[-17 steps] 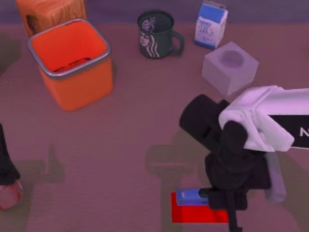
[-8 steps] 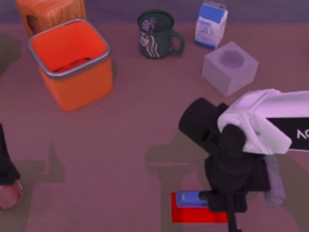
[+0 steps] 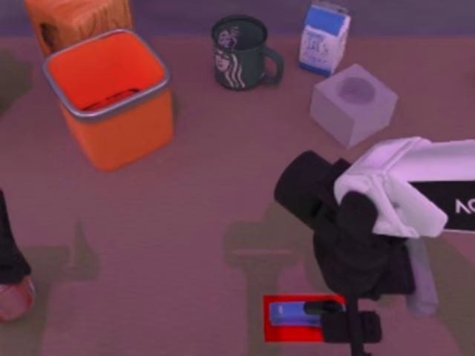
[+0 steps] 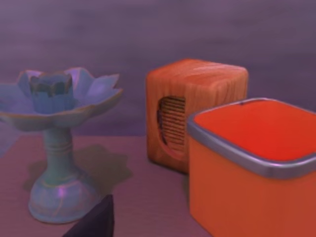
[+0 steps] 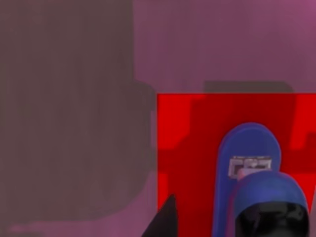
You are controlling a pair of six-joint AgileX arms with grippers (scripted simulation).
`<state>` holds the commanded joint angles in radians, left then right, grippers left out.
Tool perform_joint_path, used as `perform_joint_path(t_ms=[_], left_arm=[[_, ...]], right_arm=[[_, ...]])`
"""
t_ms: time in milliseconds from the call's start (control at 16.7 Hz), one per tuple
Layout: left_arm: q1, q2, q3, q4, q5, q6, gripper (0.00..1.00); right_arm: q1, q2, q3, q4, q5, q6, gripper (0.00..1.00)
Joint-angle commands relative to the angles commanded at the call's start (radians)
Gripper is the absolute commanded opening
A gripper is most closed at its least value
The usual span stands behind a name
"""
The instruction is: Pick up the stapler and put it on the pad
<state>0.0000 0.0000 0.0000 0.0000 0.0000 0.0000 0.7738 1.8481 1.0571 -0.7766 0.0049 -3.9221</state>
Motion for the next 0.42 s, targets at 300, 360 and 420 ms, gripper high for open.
perform_joint_path(t_ms=[300,360,420], left_arm=[[0.0,0.0,0.0,0.0,0.0,0.0,1.0],[0.0,0.0,0.0,0.0,0.0,0.0,1.0],[0.0,0.0,0.0,0.0,0.0,0.0,1.0]], right_arm=[[0.0,0.0,0.0,0.0,0.0,0.0,1.0],[0.0,0.0,0.0,0.0,0.0,0.0,1.0],[0.0,0.0,0.0,0.0,0.0,0.0,1.0]])
